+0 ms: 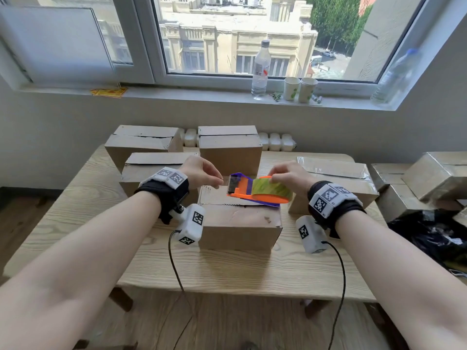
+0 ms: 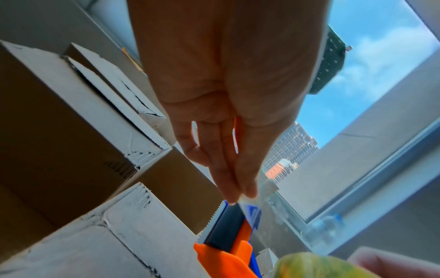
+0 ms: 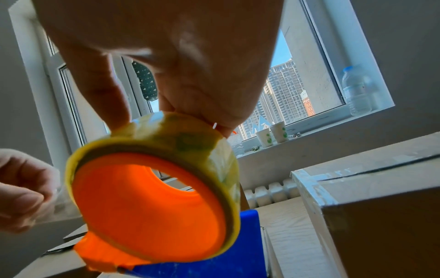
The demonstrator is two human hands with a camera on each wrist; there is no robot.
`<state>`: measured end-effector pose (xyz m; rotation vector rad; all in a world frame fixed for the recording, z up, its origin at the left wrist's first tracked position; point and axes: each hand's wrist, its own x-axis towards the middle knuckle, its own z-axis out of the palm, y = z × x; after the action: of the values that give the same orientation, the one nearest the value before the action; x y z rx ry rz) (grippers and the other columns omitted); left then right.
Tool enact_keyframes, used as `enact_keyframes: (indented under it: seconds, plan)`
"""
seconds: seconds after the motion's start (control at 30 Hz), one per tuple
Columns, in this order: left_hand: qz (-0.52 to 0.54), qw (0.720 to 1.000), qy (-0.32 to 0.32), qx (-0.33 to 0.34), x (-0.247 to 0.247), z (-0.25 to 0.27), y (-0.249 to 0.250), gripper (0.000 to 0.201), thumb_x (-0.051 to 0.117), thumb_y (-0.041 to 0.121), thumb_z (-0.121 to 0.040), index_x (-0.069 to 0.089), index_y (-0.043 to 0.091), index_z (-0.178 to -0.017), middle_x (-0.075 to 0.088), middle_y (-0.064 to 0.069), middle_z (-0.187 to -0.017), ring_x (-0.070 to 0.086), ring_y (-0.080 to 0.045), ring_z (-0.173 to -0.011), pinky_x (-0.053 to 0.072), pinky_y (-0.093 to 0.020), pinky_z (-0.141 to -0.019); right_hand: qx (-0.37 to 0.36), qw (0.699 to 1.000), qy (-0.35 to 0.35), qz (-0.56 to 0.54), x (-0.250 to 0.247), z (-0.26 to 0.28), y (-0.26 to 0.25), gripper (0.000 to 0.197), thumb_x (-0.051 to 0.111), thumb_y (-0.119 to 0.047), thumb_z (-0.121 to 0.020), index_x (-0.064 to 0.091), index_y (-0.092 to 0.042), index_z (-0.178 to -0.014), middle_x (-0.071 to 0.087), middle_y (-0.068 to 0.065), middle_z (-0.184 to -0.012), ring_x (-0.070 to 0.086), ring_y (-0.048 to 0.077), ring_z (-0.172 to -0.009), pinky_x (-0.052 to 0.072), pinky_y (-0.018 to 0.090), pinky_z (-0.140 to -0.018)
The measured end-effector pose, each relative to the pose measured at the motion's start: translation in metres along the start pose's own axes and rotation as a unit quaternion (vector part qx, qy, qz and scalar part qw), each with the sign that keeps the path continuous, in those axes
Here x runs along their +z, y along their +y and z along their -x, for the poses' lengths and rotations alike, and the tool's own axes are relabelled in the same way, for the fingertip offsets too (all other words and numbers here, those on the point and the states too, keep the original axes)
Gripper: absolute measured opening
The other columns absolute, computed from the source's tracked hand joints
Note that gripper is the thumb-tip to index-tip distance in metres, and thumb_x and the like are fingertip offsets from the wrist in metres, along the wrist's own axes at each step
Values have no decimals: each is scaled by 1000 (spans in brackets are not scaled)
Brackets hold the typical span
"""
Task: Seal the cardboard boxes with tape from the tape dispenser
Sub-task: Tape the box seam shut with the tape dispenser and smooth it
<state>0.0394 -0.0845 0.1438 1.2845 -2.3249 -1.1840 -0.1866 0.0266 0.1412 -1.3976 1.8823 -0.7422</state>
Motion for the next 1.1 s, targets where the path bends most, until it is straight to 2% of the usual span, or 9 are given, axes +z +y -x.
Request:
enact_keyframes:
  seconds: [0.1,0.27,0.4,0.53,0.63,0.8,0.9,1.03,1.1]
  plan:
    - [17,1000,23,-8,-1,2,-2,3,77,14,-75,74,14,-77,72,1,-76,61,6,-61,44,-4,-57,-5,998,-3,60,-6,1,6,12,65,-25,-87,65,-14,-83,62,2,-83,58,18,-81,49,30,-73]
    - [28,998,48,-10,-8,1,-2,6,79,16,-72,74,17,-75,72,-1,-77,66,-13,-77,53,-25,-78,0,997,25,70,-24,5,10,18,67,-32,-85,63,-18,-75,60,-4,-77,55,13,-75,42,21,-60]
    - [32,997,65,-12,-15,0,-5,6,79,14,-72,74,17,-73,71,-1,-74,64,-11,-74,53,-26,-78,16,994,54,96,-38,10,19,23,67,-39,-84,61,-20,-73,61,0,-82,57,16,-78,46,31,-71]
    - [33,996,76,-22,-16,2,-10,8,80,15,-72,73,19,-70,71,-2,-74,64,-11,-71,52,-25,-76,34,997,34,64,-47,17,29,17,67,-35,-85,62,-19,-78,61,5,-92,57,21,-85,44,27,-63]
    - [23,996,80,-24,-11,2,-10,10,80,14,-72,72,20,-69,71,-3,-77,63,-12,-72,52,-25,-74,45,992,63,103,-54,23,35,26,69,-44,-81,60,-20,-74,61,0,-82,56,16,-76,41,25,-58]
    - [12,997,71,-39,-3,2,-11,6,78,16,-74,72,17,-75,69,2,-73,61,-6,-68,44,-14,-61,79,993,56,66,-64,31,52,20,68,-30,-84,61,-14,-73,55,0,-75,51,18,-74,36,25,-55]
    - [17,996,73,-46,1,2,-12,6,78,14,-74,73,14,-78,69,0,-73,61,3,-55,44,-8,-56,89,988,74,107,-71,33,62,27,70,-38,-81,62,-15,-72,58,2,-76,53,19,-75,38,27,-61]
    - [31,995,67,-64,1,2,-19,6,77,11,-75,72,13,-75,71,-4,-75,63,-1,-58,50,-18,-69,106,985,76,115,-83,36,73,26,71,-36,-80,61,-15,-69,57,3,-75,54,21,-78,39,28,-60]
    - [25,995,65,-68,2,4,-24,9,76,9,-75,70,14,-72,70,-3,-73,62,-1,-56,50,-15,-66,119,984,67,118,-84,35,80,27,71,-38,-80,60,-17,-67,56,1,-73,54,21,-77,39,28,-60]
